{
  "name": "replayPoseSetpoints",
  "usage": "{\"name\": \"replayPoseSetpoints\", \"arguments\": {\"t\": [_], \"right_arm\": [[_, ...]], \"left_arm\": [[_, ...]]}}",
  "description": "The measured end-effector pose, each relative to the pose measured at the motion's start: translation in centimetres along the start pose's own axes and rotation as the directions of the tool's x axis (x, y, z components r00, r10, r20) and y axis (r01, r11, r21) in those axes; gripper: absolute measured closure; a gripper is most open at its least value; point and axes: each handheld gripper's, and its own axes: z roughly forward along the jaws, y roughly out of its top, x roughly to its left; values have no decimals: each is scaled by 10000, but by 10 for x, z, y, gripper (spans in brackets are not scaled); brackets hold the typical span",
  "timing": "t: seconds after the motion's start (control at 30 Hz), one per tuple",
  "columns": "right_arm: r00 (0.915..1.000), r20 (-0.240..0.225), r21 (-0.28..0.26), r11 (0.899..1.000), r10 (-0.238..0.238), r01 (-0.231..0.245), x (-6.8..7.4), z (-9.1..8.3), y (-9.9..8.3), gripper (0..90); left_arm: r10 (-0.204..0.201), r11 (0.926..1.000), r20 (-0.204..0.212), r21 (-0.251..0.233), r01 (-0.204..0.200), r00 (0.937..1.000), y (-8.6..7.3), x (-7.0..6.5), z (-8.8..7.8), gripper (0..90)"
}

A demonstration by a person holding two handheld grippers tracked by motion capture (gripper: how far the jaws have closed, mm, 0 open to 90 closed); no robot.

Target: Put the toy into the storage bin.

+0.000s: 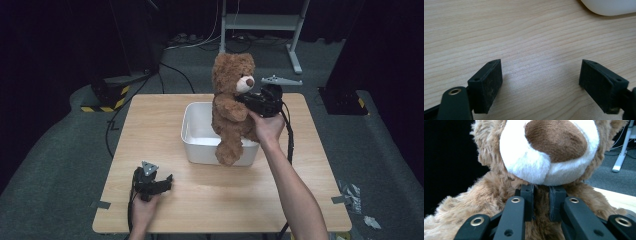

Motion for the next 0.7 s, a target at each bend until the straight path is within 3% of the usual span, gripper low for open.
{"name": "replayPoseSetpoints", "arguments": {"t": [0.7], "right_arm": [[9998,173,131,9999,-24,21,-1,5,-5,776]], "left_arm": [[23,10000,-5,16,-23,10000,0,0,0,188]]}}
